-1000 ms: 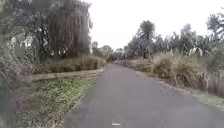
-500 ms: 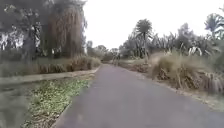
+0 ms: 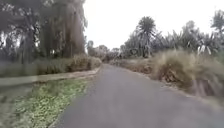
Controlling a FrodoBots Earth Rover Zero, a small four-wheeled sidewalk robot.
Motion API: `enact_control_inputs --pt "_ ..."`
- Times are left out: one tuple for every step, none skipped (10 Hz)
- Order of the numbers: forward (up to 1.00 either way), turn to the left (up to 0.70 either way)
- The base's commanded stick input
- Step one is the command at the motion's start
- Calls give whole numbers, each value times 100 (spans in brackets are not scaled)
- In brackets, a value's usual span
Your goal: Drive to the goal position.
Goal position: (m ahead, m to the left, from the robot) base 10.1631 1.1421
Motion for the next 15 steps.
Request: enact_control_inputs --pt "85 0" --pt "85 0" --pt "85 0" --pt "85 0" --pt "85 0" --pt "85 0" --pt "85 -34" --pt "85 -34" --pt "85 -34" --pt "85 -34" --pt "85 -34" --pt "85 -34" --pt "85 -34" --pt "85 -34" --pt "85 -34"
